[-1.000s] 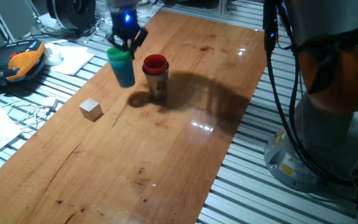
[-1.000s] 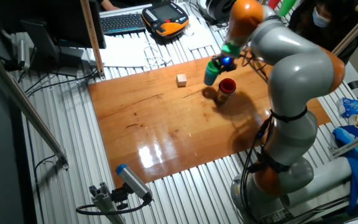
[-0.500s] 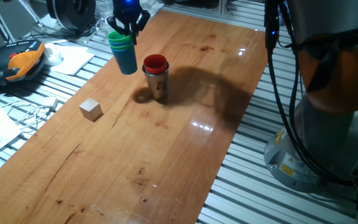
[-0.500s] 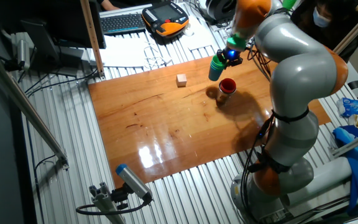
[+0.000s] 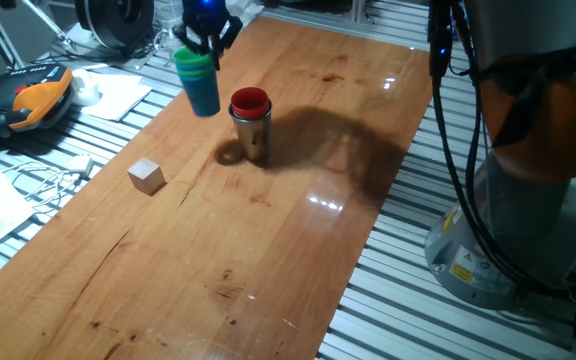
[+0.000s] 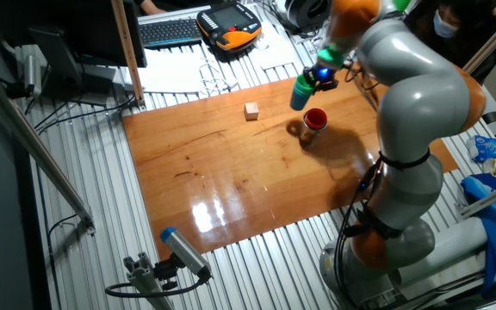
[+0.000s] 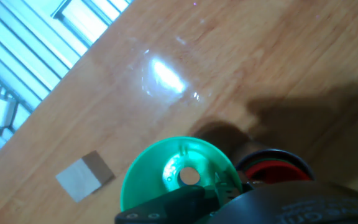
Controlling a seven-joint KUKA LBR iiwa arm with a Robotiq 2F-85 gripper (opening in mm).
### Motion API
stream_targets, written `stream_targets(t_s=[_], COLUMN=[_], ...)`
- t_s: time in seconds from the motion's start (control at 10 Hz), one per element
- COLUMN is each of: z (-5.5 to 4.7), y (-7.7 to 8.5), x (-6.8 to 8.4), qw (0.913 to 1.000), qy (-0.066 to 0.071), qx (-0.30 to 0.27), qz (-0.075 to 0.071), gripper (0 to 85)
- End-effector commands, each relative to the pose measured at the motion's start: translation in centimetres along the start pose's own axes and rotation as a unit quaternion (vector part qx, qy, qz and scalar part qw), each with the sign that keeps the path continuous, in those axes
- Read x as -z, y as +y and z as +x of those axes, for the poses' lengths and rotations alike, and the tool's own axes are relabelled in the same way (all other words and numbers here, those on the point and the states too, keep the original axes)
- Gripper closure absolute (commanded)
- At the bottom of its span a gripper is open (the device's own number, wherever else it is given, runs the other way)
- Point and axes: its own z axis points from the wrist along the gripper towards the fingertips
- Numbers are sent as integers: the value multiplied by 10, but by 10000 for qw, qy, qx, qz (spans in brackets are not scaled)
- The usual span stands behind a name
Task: Stack the cups
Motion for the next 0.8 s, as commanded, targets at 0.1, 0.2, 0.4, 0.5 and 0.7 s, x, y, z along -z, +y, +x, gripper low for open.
stream_targets(t_s=[0.1, 0.2, 0.4, 0.5, 0.7], z=[2, 3, 9, 12, 18], y=[-14, -22, -35, -39, -41], x=[33, 41, 46, 46, 35], qw=[9998, 9993, 9979, 9980, 9968], qy=[-26, 34, -8, 10, -195], qx=[171, 338, 547, 549, 662], qz=[118, 169, 352, 307, 412], gripper=[850, 850, 850, 850, 850])
